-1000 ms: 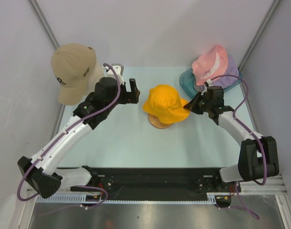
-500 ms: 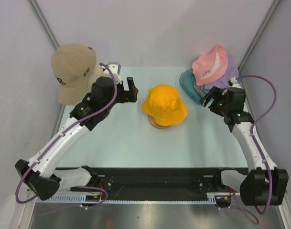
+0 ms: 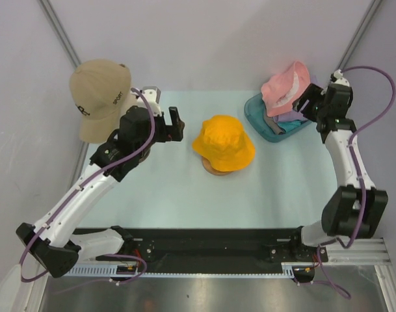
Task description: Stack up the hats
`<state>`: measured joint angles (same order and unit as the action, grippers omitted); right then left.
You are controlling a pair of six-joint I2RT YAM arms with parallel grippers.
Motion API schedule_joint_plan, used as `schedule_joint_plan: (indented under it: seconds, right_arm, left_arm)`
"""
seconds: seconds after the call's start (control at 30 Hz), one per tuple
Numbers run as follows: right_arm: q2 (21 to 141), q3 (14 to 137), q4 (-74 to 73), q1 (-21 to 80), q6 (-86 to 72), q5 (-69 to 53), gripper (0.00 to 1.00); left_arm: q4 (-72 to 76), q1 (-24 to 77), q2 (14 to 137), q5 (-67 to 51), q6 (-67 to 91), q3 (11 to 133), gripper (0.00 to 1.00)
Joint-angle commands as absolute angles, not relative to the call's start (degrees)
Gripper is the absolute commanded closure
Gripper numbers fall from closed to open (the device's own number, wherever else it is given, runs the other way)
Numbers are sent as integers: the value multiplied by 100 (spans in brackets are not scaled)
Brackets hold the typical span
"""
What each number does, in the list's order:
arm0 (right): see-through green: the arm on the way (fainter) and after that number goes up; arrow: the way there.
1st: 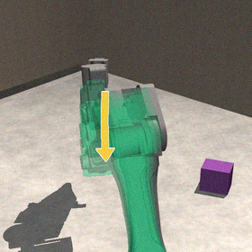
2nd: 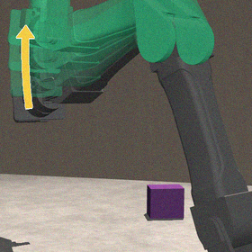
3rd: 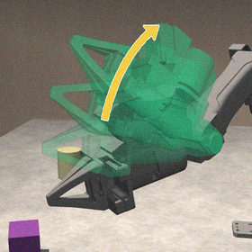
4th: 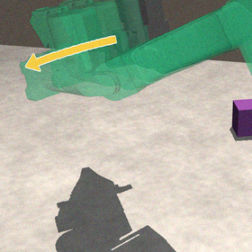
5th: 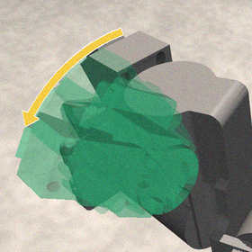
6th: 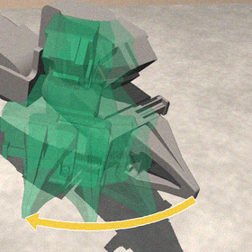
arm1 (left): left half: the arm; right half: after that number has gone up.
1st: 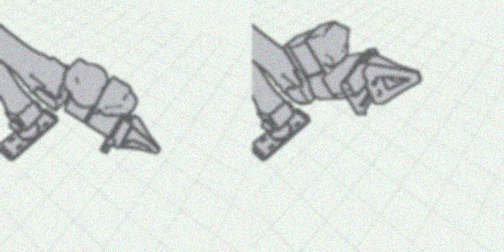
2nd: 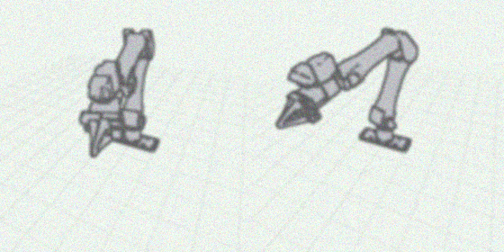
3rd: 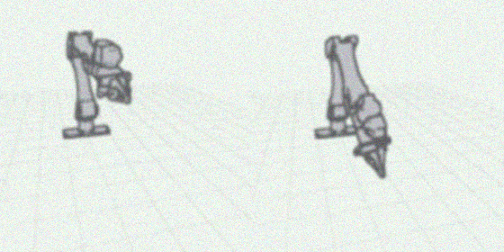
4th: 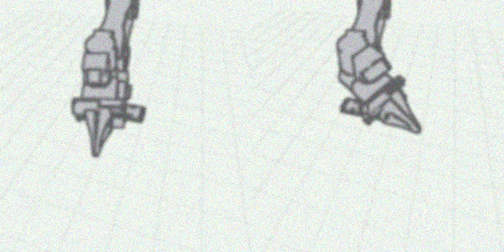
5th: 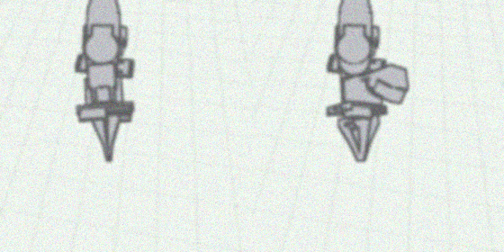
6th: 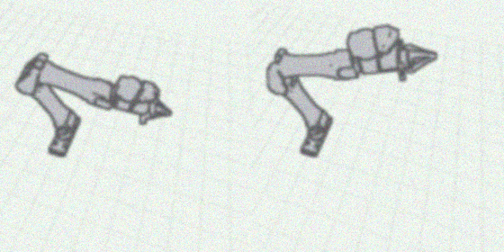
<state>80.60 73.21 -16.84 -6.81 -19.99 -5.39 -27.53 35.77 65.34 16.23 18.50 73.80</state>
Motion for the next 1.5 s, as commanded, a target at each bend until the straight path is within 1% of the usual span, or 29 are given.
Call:
schedule_joint_plan:
  seconds: [0.0,0.03,0.13,0.23,0.33,0.37,0.47,0.5,0.57,0.7,0.8,0.87,0.9,0.93,0.97,1.03,1.1,1.13,1.2,1.47]
  right_arm:
    - [8945,8199,-1125,-809,-2302,-905,26]
    - [9382,8496,-1064,-809,-2451,-975,26]
    - [10192,9033,-924,-809,-2688,-1195,27]
    - [10921,9368,-713,-800,-2839,-1204,28]
    - [11537,9860,-563,-765,-2918,-1178,29]
    - [11679,10218,-580,-756,-2892,-1152,29]
    - [12371,10879,-799,-730,-2874,-1107,30]
    - [12540,11342,-939,-721,-2865,-1116,30]
    - [12996,11758,-1054,-703,-2883,-1090,31]
    - [13718,12960,-1501,-659,-2988,-976,32]
    - [14079,13393,-1678,-615,-3006,-905,34]
    - [14124,13403,-1635,-589,-3050,-967,38]
    - [14107,13377,-1574,-571,-3050,-958,43]
    - [14089,13325,-1547,-554,-3041,-975,58]
    - [14071,13289,-1512,-528,-3050,-984,68]
    - [14019,13211,-1477,-501,-3093,-1028,83]
    - [13992,13219,-1459,-475,-3137,-1177,95]
    - [13940,13254,-1485,-466,-3164,-1247,100]
    - [13791,13333,-1451,-379,-3147,-1301,100]
    - [12430,13667,-1081,-44,-3260,-1459,100]
  left_arm:
    - [-2462,3595,6635,1565,1688,7330,0]
    - [-2322,3577,6827,1521,1679,7374,0]
    - [-2189,3533,7380,1477,1652,7803,0]
    - [-2224,3445,7890,1284,1652,8207,0]
    - [-2162,3384,8129,1195,1591,8437,0]
    - [-2145,3358,8278,1161,1556,8481,0]
    - [-2162,3182,8559,1081,1556,8727,0]
    - [-2223,3086,8630,1020,1556,8788,0]
    - [-2302,3006,8797,1002,1582,8991,0]
    - [-2320,2848,8929,1081,1635,9097,0]
    - [-2364,2769,8991,1107,1775,9149,0]
    - [-2356,2734,9009,1125,1837,9158,0]
    - [-2364,2733,9017,1142,1846,9158,0]
    - [-2347,2733,9026,1143,1854,9158,0]
    - [-2347,2725,9044,1134,1863,9167,0]
    - [-2364,2707,9096,1090,1846,9211,0]
    - [-2417,2698,9123,1072,1837,9298,0]
    - [-2426,2690,9149,1072,1820,9325,0]
    - [-2461,2681,9150,1081,1802,9395,0]
    - [-2400,2602,8702,1213,1793,9141,0]
